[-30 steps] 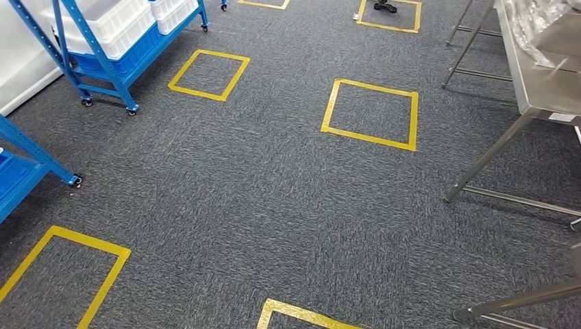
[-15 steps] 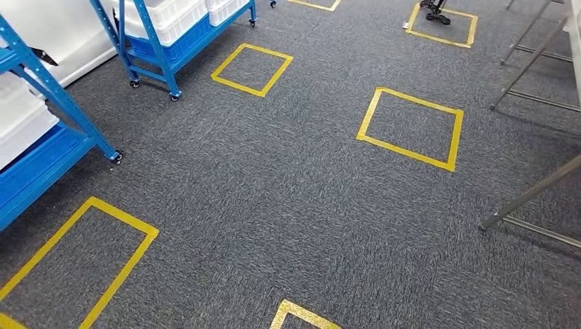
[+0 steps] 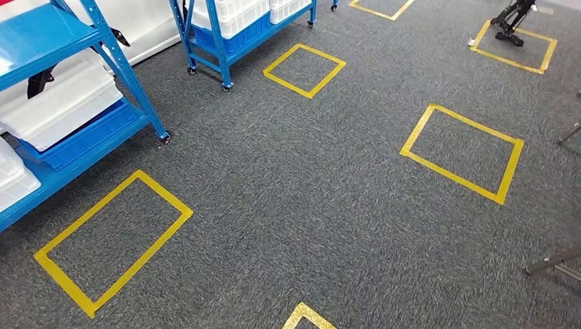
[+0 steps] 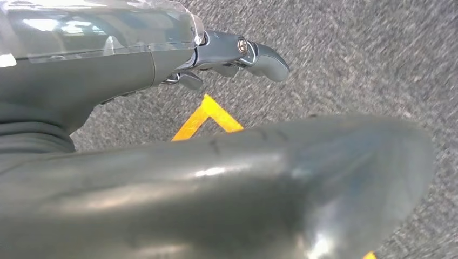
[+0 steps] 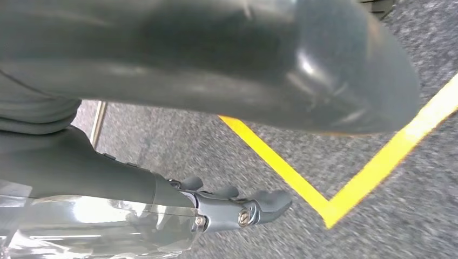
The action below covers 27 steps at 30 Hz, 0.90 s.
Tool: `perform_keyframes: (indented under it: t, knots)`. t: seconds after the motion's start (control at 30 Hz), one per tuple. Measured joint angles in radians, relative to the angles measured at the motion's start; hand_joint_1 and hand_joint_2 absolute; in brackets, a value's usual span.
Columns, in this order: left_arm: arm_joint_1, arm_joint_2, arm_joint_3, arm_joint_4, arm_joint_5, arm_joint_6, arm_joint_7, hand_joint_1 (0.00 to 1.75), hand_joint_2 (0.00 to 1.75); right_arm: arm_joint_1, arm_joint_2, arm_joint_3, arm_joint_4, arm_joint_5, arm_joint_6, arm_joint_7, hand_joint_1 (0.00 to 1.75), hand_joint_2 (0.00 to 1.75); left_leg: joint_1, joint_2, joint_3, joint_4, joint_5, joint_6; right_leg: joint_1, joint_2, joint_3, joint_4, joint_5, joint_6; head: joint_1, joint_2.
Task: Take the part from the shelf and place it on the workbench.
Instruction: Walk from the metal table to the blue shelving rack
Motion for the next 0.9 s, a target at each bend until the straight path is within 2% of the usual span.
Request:
perform_keyframes:
  t: [0.07,0.13,0.2,0.23,0.27,0.3,0.33,0.37,0.43,0.47,0.5,0.57,0.6,0.63,0.7,0.73,0.77,0.8,0.83,0.87,0.9]
  knots:
    - [0.003,0.001,0.0,0.0,0.001,0.0,0.0,0.0,0.0,-0.005,0.0,0.0,0.0,0.003,-0.003,-0.001,0.0,0.0,0.0,-0.02,-0.002,-0.003,0.003,0.014,-0.003,-0.009,0.005,0.002,-0.005,0.011,0.001,0.0]
    - [0.004,0.002,0.0,0.0,0.002,0.001,0.0,0.0,0.0,-0.007,0.0,0.0,0.0,0.004,-0.004,-0.001,0.0,0.0,0.003,-0.038,0.0,-0.011,0.009,0.028,-0.009,0.027,-0.008,0.041,-0.037,0.02,0.003,0.0]
    - [0.002,0.002,0.0,0.0,0.002,0.001,0.0,0.0,0.0,-0.004,0.0,0.0,0.0,0.005,-0.005,-0.002,0.0,0.0,0.003,-0.057,-0.001,-0.014,0.013,0.037,-0.012,0.079,-0.063,0.159,-0.104,0.025,0.005,0.0]
    - [0.001,0.002,0.0,0.0,0.002,0.001,0.0,0.0,0.0,-0.003,0.0,0.0,0.0,0.006,-0.005,-0.002,0.0,0.0,0.002,-0.067,-0.002,-0.013,0.014,0.039,-0.013,0.092,-0.099,0.229,-0.133,0.026,0.006,0.0]
    - [0.001,0.002,0.0,0.0,0.002,0.001,0.0,0.0,0.0,-0.002,0.0,0.0,0.0,0.006,-0.005,-0.001,0.0,0.0,0.001,-0.08,-0.003,-0.013,0.014,0.04,-0.013,0.097,-0.126,0.279,-0.145,0.026,0.006,0.0]
    - [0.001,0.002,0.0,0.0,0.002,0.001,0.0,0.0,0.0,-0.001,0.0,0.0,0.0,0.006,-0.005,-0.001,0.0,0.0,0.001,-0.093,-0.002,-0.012,0.014,0.041,-0.013,0.099,-0.138,0.296,-0.137,0.026,0.006,0.0]
    - [0.002,0.002,0.0,0.0,0.002,0.001,0.0,0.0,0.0,0.0,0.0,0.0,0.0,0.006,-0.005,0.0,0.0,0.0,0.001,-0.107,-0.001,-0.011,0.014,0.04,-0.013,0.102,-0.131,0.272,-0.109,0.024,0.006,0.0]
    - [0.002,0.002,0.0,0.0,0.002,0.001,0.0,0.0,0.0,0.0,0.0,0.0,0.0,0.007,-0.005,0.0,0.0,0.0,0.001,-0.121,0.0,-0.01,0.013,0.039,-0.014,0.11,-0.107,0.214,-0.068,0.022,0.006,0.0]
    - [0.0,0.001,0.0,0.0,0.002,0.0,0.0,0.0,0.0,0.003,0.0,-0.001,0.0,0.007,-0.004,0.001,0.0,0.0,0.0,-0.147,0.0,-0.005,0.011,0.032,-0.018,0.156,-0.053,0.079,-0.004,0.016,0.006,0.0]
    - [0.0,0.001,0.0,0.0,0.002,0.0,0.0,0.0,0.0,0.003,-0.001,-0.001,0.0,0.008,-0.004,0.001,0.0,0.0,-0.001,-0.158,-0.003,-0.004,0.011,0.027,-0.018,0.175,-0.037,0.039,0.008,0.014,0.006,0.0]
    - [0.0,0.001,0.0,0.0,0.002,0.0,0.0,0.0,0.0,0.003,-0.001,-0.001,0.0,0.009,-0.004,0.001,0.0,0.0,0.0,-0.168,-0.006,-0.003,0.013,0.02,-0.018,0.185,-0.031,0.023,0.008,0.012,0.005,0.0]
    - [0.004,0.002,0.0,0.0,0.003,0.001,0.0,0.0,0.0,0.0,0.0,-0.001,0.0,0.012,-0.004,0.001,0.0,0.0,0.001,-0.184,-0.013,-0.005,0.015,0.006,-0.017,0.166,-0.029,0.019,0.01,0.004,0.005,0.0]
    - [0.006,0.003,0.0,0.0,0.003,0.001,0.0,0.0,0.0,0.0,0.0,-0.001,0.0,0.013,-0.004,0.0,0.0,0.0,0.001,-0.172,-0.017,0.002,0.009,0.001,-0.018,0.154,-0.028,0.015,0.013,-0.002,0.004,0.0]
    - [0.006,0.004,0.0,0.0,0.003,0.001,0.0,0.0,0.0,0.0,0.0,-0.001,0.0,0.015,-0.004,0.0,0.0,0.0,0.0,-0.147,-0.028,0.024,-0.007,-0.004,-0.019,0.14,-0.026,0.011,0.014,-0.01,0.002,0.0]
    - [0.004,0.005,0.0,0.0,0.003,0.001,0.001,0.0,0.0,0.005,0.001,-0.002,0.0,0.016,-0.004,0.0,0.0,0.0,0.0,-0.088,-0.075,0.127,-0.07,-0.011,-0.017,0.11,-0.024,0.007,0.015,-0.021,-0.002,0.0]
    - [0.003,0.004,0.0,0.0,0.003,0.001,0.001,0.0,0.0,0.007,0.001,-0.003,0.0,0.017,-0.004,-0.001,0.0,0.0,0.001,-0.075,-0.106,0.196,-0.104,-0.015,-0.014,0.094,-0.024,0.007,0.013,-0.025,-0.003,0.0]
    - [0.003,0.004,0.0,0.0,0.003,0.001,0.001,0.0,0.0,0.008,0.001,-0.004,0.0,0.018,-0.004,-0.001,0.0,0.0,0.003,-0.069,-0.131,0.253,-0.125,-0.018,-0.012,0.078,-0.024,0.007,0.012,-0.026,-0.003,0.0]
    - [0.004,0.004,0.0,0.0,0.003,0.001,0.001,0.0,0.0,0.008,0.001,-0.006,0.0,0.019,-0.004,-0.001,0.0,0.0,0.004,-0.066,-0.14,0.28,-0.129,-0.02,-0.01,0.063,-0.024,0.008,0.011,-0.026,-0.002,0.0]
    - [0.005,0.005,0.0,0.0,0.004,0.001,0.001,0.0,0.0,0.007,0.001,-0.007,0.0,0.02,-0.004,-0.002,0.0,0.0,0.004,-0.062,-0.13,0.267,-0.113,-0.021,-0.01,0.05,-0.023,0.008,0.009,-0.026,-0.003,0.0]
    - [0.006,0.006,0.0,0.0,0.005,0.001,0.002,0.0,0.0,0.006,0.001,-0.007,0.0,0.02,-0.004,-0.003,0.0,0.0,0.004,-0.055,-0.099,0.215,-0.084,-0.02,-0.009,0.038,-0.02,0.009,0.007,-0.024,-0.003,0.0]
    - [0.007,0.007,0.0,0.0,0.005,0.001,0.002,0.0,0.0,0.006,0.002,-0.007,0.0,0.021,-0.004,-0.004,0.0,0.0,0.003,-0.036,-0.058,0.141,-0.051,-0.017,-0.009,0.026,-0.017,0.01,0.005,-0.021,-0.003,0.0]
